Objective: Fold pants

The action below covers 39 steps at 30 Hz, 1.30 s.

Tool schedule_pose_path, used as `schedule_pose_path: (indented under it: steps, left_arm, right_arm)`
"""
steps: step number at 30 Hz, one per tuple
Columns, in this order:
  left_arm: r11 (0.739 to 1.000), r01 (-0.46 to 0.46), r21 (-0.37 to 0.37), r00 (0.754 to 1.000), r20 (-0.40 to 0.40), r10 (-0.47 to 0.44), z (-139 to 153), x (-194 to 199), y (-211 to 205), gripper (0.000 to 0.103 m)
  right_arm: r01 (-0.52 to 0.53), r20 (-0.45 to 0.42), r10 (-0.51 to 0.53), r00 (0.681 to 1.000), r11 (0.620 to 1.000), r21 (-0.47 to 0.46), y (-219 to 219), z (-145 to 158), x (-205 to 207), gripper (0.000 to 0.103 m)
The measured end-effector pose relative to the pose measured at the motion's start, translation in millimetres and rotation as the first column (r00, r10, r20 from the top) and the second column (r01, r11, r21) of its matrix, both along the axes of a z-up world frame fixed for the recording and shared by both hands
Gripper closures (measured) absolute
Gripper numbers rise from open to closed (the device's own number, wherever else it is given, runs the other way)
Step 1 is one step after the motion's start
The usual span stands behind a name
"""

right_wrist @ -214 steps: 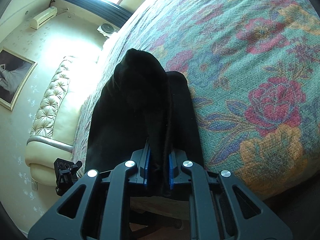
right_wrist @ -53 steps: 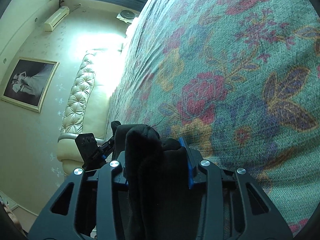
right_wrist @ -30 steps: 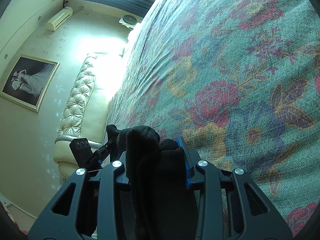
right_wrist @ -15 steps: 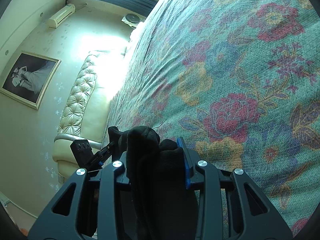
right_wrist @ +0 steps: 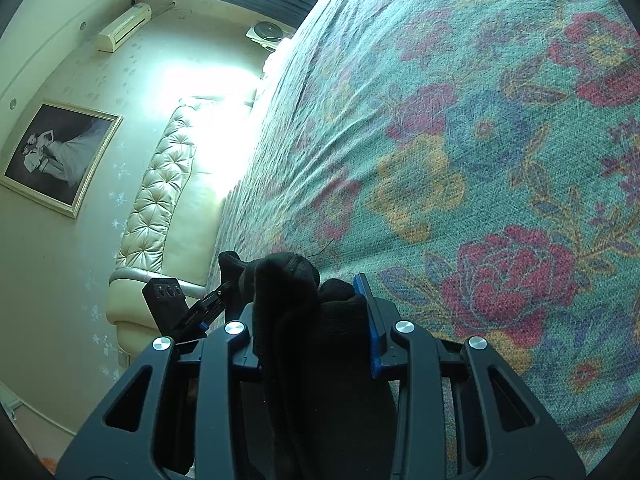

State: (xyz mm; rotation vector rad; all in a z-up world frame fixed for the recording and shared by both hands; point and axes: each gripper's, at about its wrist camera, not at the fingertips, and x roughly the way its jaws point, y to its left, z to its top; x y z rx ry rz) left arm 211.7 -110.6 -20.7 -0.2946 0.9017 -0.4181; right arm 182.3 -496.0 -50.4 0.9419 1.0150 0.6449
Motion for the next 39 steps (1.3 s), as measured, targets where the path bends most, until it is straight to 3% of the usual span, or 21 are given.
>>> schedule_pose_path:
  steps: [25,32,39]
  left_arm:
    - [0.997,-0.07,0.016,0.996,-0.05,0.07,-4.9,91.6,39.3,0.076]
    - [0.997,-0.066,0.044,0.997,-0.049,0.068,-5.4,120.3,41.5,0.076]
    - [0.998,-0.066,0.018,0.994,-0.086,0.067,-16.6,137.7,46.3,0.075]
  right_arm:
    - [-0.019,-0.003,0.019,1.0,0.999,0.032,42.3,-4.8,107.4,0.07]
    - [0.002,-0.024,0.0,1.0,0.998,0.066,43.6,-19.0,133.7,0.07]
    - [0.021,-0.051,-0.016,0.999,0.994,0.104,38.4,-40.7,138.2,0.07]
